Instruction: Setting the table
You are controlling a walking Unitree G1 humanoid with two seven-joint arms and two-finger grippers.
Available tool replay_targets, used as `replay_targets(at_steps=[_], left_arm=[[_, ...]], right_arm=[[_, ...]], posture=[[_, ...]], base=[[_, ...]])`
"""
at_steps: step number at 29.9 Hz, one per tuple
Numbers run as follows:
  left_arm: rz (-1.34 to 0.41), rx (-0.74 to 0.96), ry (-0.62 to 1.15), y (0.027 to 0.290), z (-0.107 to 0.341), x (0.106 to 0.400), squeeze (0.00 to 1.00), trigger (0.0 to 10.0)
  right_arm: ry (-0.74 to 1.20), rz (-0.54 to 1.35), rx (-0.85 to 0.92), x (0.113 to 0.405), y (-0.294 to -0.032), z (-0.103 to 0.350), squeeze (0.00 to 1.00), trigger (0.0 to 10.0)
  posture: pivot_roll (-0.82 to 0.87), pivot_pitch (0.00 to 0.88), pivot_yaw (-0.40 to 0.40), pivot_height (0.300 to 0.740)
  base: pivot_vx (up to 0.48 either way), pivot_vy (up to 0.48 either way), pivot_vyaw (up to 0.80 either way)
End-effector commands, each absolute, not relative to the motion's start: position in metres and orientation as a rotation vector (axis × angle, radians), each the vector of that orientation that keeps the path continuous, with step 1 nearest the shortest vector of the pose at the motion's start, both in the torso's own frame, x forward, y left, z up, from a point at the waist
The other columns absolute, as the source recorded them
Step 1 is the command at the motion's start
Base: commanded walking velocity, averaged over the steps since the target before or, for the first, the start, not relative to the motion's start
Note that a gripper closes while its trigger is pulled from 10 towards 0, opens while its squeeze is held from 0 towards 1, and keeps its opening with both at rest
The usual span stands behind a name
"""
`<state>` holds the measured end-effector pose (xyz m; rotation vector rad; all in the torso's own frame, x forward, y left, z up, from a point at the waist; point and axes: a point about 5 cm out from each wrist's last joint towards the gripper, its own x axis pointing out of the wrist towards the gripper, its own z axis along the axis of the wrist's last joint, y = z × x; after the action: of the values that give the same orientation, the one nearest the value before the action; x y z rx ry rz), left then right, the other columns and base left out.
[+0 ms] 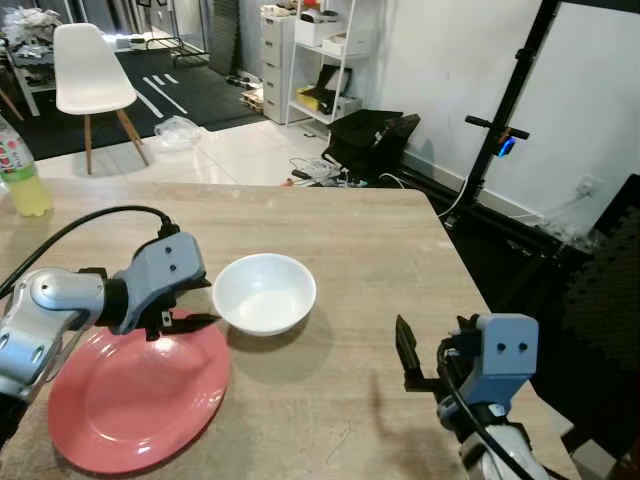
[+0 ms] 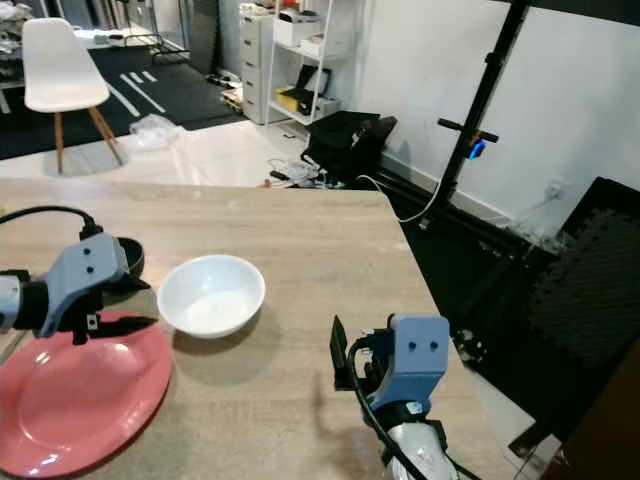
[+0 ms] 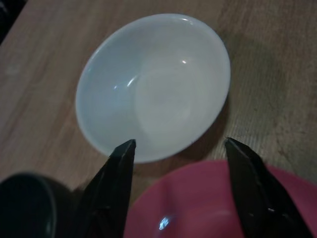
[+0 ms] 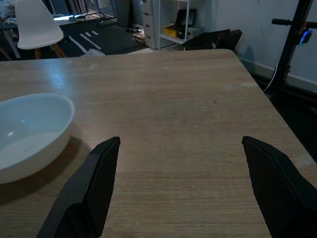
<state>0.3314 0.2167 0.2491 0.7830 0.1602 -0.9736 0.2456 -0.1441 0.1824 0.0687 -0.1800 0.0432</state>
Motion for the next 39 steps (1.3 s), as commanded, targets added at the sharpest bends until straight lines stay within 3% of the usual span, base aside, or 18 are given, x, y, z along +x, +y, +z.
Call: replay_targets(at_steps=[1, 2, 6, 9, 14, 17, 18, 20, 21, 29, 39], left_arm=[[-1.02, 0.811, 0.174, 0.211, 0.245, 0.337, 0.0, 10.0], [-1.069, 0.867, 0.172, 0.202, 0.245, 0.346, 0.0, 10.0], [-1.087, 0.938, 0.162, 0.196, 0.247, 0.353, 0.0, 10.0], [-1.121, 1.042, 0.147, 0.182, 0.251, 0.366, 0.0, 10.0], [-1.154, 1.097, 0.154, 0.17, 0.248, 0.374, 0.0, 10.0], [-1.17, 1.117, 0.153, 0.162, 0.244, 0.378, 0.0, 10.0], [-1.171, 1.123, 0.156, 0.16, 0.242, 0.379, 0.0, 8.9], [-1.172, 1.126, 0.158, 0.16, 0.241, 0.379, 0.0, 8.9], [-1.168, 1.135, 0.146, 0.16, 0.244, 0.38, 0.0, 10.0], [-1.136, 1.15, -0.076, 0.167, 0.318, 0.376, 0.0, 10.0], [-1.361, 1.137, -0.036, 0.174, 0.305, 0.354, 0.0, 10.0]], right_arm=[[-0.189, 0.071, 0.076, 0.246, -0.141, 0.188, 0.0, 10.0], [-0.215, 0.177, 0.077, 0.25, -0.126, 0.201, 0.0, 10.0], [-0.231, 0.262, 0.077, 0.254, -0.115, 0.211, 0.0, 10.0], [-0.227, 0.427, 0.061, 0.259, -0.096, 0.223, 0.0, 10.0], [-0.213, 0.492, 0.047, 0.259, -0.09, 0.226, 0.0, 10.0], [-0.2, 0.496, 0.04, 0.258, -0.09, 0.226, 0.0, 10.0], [-0.187, 0.485, 0.036, 0.256, -0.092, 0.223, 0.0, 10.0], [-0.179, 0.478, 0.034, 0.255, -0.093, 0.222, 0.0, 10.0], [-0.168, 0.466, 0.032, 0.253, -0.094, 0.22, 0.0, 10.0], [-0.146, 0.388, 0.042, 0.248, -0.103, 0.212, 0.0, 10.0], [-0.147, 0.372, 0.059, 0.25, -0.103, 0.211, 0.0, 10.0]], posture=[[0.05, 0.083, 0.008, 0.74], [0.03, 0.108, 0.01, 0.74], [0.02, 0.117, 0.013, 0.74], [0.01, 0.15, 0.011, 0.74], [-0.01, 0.188, 0.005, 0.74], [-0.02, 0.203, 0.006, 0.74], [-0.02, 0.203, 0.006, 0.74], [-0.03, 0.22, 0.016, 0.74], [-0.04, 0.223, 0.023, 0.74], [-0.03, 0.199, 0.046, 0.74], [0.01, 0.188, 0.051, 0.74]], base=[[0.0, 0.0, 0.0], [0.0, 0.0, 0.0], [0.0, 0.0, 0.0], [0.0, 0.0, 0.0], [0.0, 0.0, 0.0], [0.0, 0.0, 0.0], [0.0, 0.0, 0.0], [0.0, 0.0, 0.0], [0.0, 0.0, 0.0], [0.0, 0.0, 0.0], [0.0, 0.0, 0.0]])
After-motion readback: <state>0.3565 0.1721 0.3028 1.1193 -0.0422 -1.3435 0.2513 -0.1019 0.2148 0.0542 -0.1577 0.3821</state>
